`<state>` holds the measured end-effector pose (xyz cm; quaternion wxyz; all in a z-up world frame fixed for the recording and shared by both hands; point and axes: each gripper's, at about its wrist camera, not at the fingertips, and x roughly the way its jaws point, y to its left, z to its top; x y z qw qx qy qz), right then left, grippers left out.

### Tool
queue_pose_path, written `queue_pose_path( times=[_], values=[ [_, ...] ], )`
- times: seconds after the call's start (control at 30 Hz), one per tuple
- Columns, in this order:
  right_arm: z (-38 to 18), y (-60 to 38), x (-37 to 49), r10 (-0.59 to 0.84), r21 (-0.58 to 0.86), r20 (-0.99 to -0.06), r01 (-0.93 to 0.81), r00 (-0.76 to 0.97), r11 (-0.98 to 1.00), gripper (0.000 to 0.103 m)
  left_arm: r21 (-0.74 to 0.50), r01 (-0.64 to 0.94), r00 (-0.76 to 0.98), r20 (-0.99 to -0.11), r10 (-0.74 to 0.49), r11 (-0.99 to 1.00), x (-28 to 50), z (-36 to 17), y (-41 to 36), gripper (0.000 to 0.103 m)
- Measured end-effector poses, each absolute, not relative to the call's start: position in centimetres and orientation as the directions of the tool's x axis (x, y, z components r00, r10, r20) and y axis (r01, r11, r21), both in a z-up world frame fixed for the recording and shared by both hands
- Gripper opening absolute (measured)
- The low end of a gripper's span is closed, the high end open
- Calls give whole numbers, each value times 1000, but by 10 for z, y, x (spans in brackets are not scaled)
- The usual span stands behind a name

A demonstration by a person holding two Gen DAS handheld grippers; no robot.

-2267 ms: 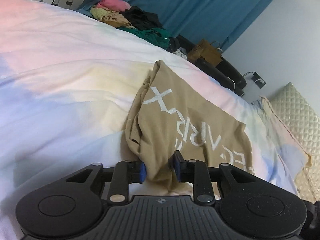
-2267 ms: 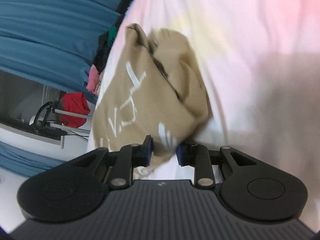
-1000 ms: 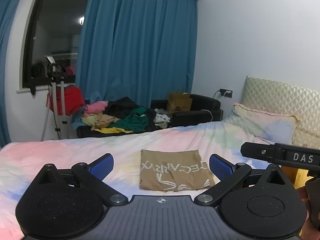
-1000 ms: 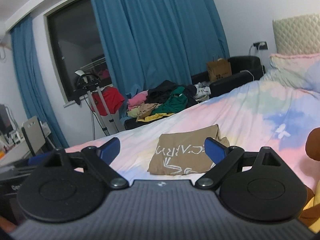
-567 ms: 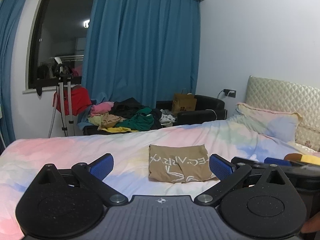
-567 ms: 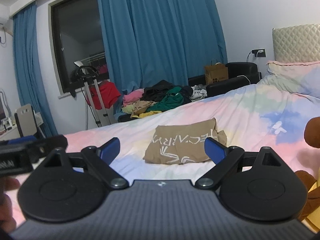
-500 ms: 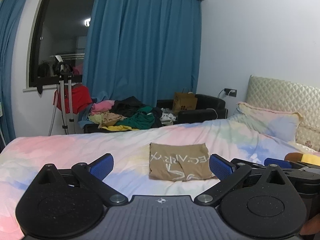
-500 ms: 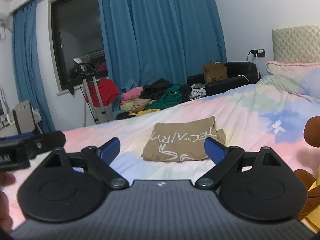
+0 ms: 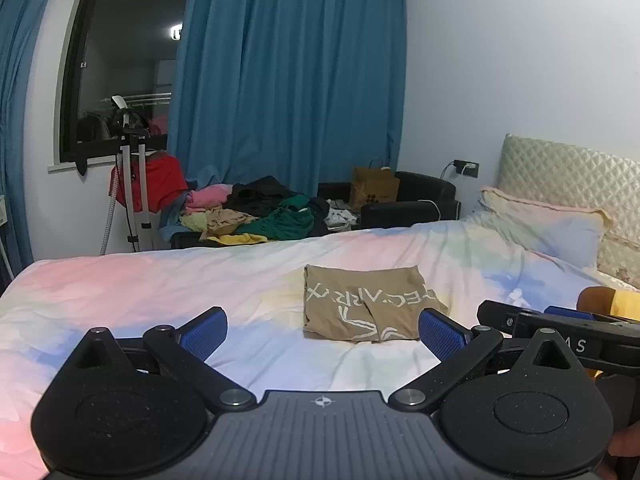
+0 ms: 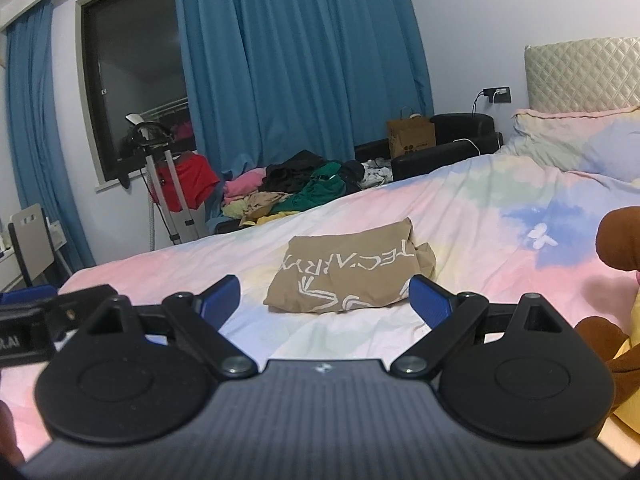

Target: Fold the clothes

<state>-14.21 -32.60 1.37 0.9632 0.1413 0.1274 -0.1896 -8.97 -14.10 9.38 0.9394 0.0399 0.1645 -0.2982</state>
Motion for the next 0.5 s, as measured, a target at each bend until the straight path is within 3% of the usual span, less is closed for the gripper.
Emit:
queue_pose_path(
  times=[0.5],
  values=[
    [15, -321, -138, -335, 182, -315, 403, 888, 897, 93, -17, 562, 774, -343, -533, 827, -88, 93, -141, 103]
  ],
)
